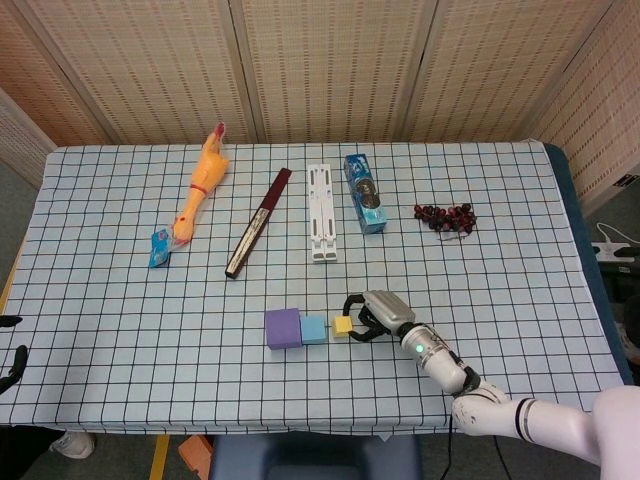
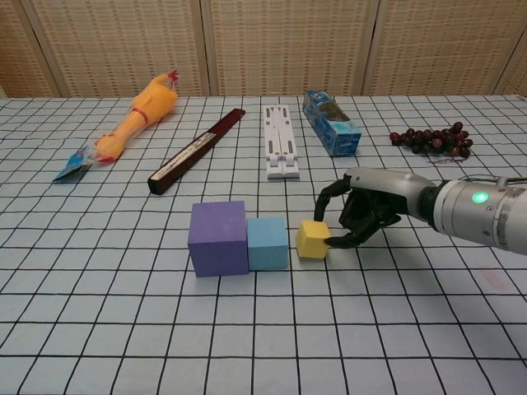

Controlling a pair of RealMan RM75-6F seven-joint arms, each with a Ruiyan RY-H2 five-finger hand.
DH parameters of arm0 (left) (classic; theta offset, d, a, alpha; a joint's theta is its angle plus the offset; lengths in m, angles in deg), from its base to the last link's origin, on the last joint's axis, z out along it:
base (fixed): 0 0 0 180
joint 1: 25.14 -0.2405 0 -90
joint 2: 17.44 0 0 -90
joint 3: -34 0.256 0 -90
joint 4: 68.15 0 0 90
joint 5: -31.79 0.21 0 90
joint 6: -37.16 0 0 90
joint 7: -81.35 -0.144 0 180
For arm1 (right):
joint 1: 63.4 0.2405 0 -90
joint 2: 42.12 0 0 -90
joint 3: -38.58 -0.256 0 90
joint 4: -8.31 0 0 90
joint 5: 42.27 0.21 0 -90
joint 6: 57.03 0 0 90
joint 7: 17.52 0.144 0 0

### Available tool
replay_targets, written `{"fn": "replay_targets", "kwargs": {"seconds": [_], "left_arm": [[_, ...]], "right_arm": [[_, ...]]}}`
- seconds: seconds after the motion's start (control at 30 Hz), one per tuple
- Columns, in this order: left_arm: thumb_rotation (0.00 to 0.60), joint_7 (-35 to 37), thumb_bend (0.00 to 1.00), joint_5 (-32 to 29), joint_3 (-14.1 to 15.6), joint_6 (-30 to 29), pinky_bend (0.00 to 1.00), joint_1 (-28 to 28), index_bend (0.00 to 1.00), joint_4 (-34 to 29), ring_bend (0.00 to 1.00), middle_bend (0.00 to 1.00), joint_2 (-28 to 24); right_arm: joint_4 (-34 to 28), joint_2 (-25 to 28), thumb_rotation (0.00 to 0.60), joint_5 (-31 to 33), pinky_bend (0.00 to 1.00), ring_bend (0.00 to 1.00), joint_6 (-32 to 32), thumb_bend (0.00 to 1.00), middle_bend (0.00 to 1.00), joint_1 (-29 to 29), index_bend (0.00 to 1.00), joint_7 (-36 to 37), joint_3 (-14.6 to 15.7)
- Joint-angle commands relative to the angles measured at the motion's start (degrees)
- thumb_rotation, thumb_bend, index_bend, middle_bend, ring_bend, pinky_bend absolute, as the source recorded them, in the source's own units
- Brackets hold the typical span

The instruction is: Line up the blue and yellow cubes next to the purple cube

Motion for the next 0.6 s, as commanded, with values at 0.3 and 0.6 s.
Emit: {"fn": "replay_targets", "kwargs": {"seconds": [0.3, 0.6], "left_arm": [[0.6, 0.23, 0.41, 0.1, 0.04, -0.07, 0.41, -0.01, 0.36, -0.02, 0.32, 0.39, -0.05], [0.6, 0.36, 0.42, 0.02, 0.04, 0.01, 0.41, 0.01, 0.36, 0.05, 0.32, 0.39, -0.11]], "right_arm": [[1.06, -1.25, 0.6, -0.53, 1.0, 1.0, 0.16, 0.3, 0.93, 0.44, 0.51, 0.84, -0.18], [1.95, -1.92, 0.6, -0.59, 1.0, 1.0, -0.16, 0.3, 0.93, 0.81, 0.51, 1.23, -0.2]]}}
